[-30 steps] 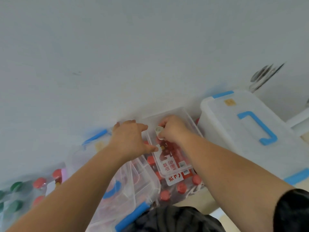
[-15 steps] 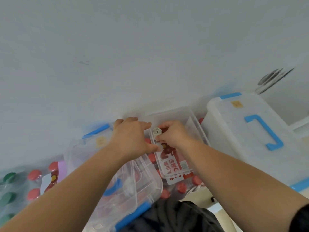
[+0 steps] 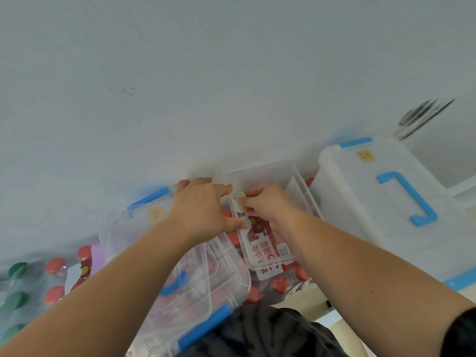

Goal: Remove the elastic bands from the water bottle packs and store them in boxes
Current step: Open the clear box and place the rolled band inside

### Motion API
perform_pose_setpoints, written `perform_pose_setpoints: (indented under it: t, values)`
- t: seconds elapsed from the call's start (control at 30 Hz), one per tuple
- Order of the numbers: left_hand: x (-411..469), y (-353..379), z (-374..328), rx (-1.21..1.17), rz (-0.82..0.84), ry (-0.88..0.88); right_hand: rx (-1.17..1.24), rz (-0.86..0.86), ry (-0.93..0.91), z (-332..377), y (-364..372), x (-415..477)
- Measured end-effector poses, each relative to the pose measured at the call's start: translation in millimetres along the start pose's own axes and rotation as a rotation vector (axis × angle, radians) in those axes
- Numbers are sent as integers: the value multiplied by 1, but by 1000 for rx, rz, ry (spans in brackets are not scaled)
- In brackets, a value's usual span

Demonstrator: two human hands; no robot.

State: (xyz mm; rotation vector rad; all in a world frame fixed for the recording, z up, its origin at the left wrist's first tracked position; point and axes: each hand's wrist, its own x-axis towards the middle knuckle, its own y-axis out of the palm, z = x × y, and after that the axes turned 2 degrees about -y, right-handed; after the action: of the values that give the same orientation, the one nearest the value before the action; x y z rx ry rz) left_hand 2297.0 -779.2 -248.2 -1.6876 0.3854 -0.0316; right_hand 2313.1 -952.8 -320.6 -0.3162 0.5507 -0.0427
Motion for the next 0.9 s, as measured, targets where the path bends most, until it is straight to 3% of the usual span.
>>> perform_pose_setpoints:
  t: [0.2, 0.43, 0.9]
  values:
    - [2, 2, 1, 18, 12, 1, -129, -1, -30, 4, -2, -1]
    - [1, 2, 2, 25, 13, 17, 298, 114, 122, 14, -14, -6]
    - [-3, 1, 1, 13, 21, 20, 202, 73, 106, 11, -15, -12]
